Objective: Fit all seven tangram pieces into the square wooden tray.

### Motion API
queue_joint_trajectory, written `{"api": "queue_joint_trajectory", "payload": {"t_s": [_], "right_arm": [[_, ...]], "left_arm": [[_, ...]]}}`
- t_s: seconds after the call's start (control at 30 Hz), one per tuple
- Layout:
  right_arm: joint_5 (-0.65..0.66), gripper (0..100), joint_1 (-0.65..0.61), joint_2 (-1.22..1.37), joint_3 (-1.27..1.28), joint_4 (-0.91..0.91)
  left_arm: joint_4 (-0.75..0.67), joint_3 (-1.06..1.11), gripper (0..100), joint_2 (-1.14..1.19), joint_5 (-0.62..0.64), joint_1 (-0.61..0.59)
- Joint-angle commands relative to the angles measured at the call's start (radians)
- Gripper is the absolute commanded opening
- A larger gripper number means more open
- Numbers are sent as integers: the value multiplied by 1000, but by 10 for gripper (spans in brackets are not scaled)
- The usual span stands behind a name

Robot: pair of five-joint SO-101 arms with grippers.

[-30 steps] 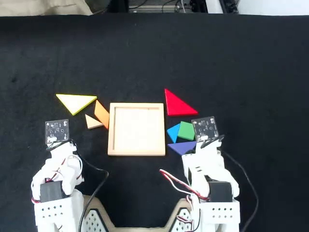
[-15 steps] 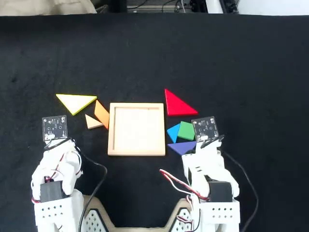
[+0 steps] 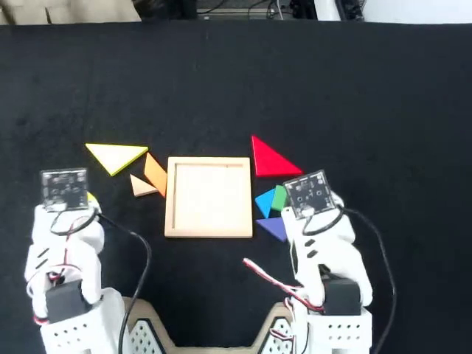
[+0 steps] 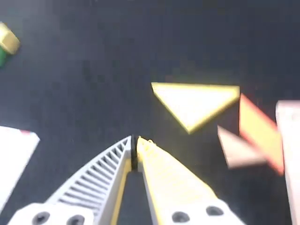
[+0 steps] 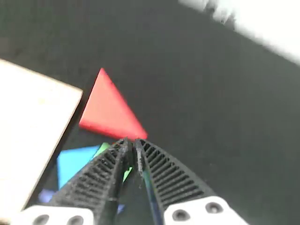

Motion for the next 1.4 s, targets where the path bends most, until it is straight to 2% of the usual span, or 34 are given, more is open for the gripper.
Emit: {"api": "queue_joint_trajectory", "payload": {"t_s": [0.0, 0.07, 0.17, 0.43, 0.6, 0.7, 0.83, 0.97, 1.1, 1.37], "right_arm": [[28, 15, 18, -65, -41, -81], [29, 15, 18, -65, -28, -98], [32, 15, 25, -65, -28, -101], [26, 15, 20, -65, -27, -100], [26, 14, 21, -64, -54, -101], [-28, 15, 21, -62, -122, -97], [-118, 15, 8, -62, -298, 12], [-115, 15, -91, -56, -464, 129], [-114, 15, -135, 64, -544, 157], [-112, 15, -135, 501, -757, 100]], "left_arm": [[-15, -116, 30, -8, 215, -7], [-6, -133, 30, -8, 298, 4], [-12, -148, 30, -8, 321, 8], [-43, -19, 30, -8, 298, 116], [-48, -77, 30, 3, 233, 205], [-18, -120, 30, 3, 235, 237], [15, -176, 30, 3, 230, 243], [72, -266, 30, 8, 229, 282], [81, -358, 30, 114, 229, 312], [-31, -559, 30, 519, 227, 317]]}}
